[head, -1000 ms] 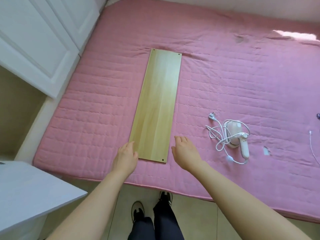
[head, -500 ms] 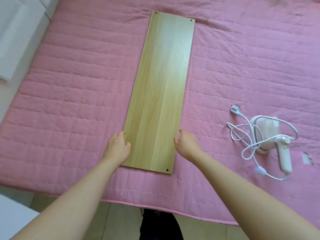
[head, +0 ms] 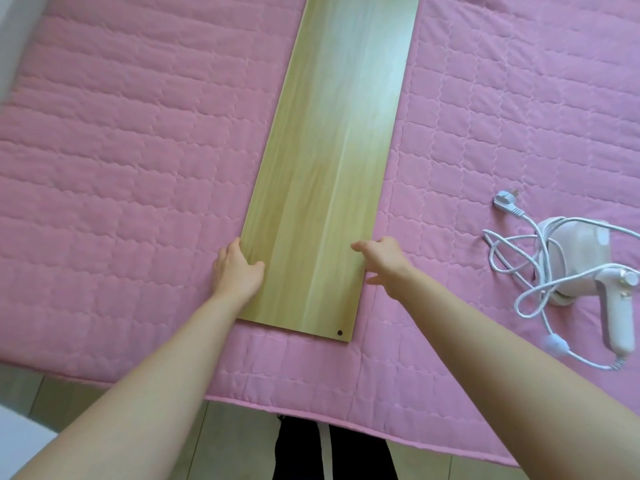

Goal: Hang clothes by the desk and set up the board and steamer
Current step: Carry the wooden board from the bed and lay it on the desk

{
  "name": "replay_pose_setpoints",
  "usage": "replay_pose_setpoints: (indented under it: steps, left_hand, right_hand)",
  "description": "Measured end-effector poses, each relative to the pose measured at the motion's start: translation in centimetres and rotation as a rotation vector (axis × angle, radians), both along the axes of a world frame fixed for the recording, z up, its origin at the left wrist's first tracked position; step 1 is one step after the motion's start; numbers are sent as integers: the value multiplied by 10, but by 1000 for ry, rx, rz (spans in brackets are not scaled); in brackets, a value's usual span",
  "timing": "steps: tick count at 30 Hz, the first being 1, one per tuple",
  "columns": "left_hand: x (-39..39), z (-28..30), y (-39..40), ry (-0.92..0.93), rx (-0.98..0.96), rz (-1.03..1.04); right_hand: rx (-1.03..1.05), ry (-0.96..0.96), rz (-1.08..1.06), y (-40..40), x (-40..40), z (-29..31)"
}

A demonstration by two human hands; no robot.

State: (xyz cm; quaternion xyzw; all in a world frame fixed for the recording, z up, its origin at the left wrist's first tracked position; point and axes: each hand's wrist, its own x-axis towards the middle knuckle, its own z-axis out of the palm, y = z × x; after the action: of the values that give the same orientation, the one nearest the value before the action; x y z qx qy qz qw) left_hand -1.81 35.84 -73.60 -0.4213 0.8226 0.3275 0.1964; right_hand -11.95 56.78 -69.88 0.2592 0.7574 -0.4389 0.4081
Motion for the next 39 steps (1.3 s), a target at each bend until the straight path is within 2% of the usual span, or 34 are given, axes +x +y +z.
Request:
replay_pose_setpoints:
  steps: [7, 14, 18, 23, 25, 27, 32, 39]
  left_hand:
    - [16, -8, 5, 36, -10, 50]
    - [78, 3, 19, -4, 2, 151]
    - [116, 10, 26, -141, -71, 200]
    - [146, 15, 25, -421, -107, 78]
    - [139, 13, 21, -388, -108, 67]
    - [120, 9, 17, -273, -94, 46]
    - [57, 4, 12, -100, -74, -33]
    - [31, -3, 10, -71, -82, 30]
  right_hand:
    - [-31, -23, 21, 7, 12, -2]
    - [-28, -106, 54, 21, 72, -9]
    - [-72, -229, 88, 30, 122, -13]
    - [-78, -385, 239, 41, 149, -13]
    - [-52, -365, 307, 41, 137, -15]
    - [-40, -283, 329, 38, 115, -16]
    - [-38, -92, 227, 31, 47, -18]
    - [-29, -51, 187, 22, 28, -21]
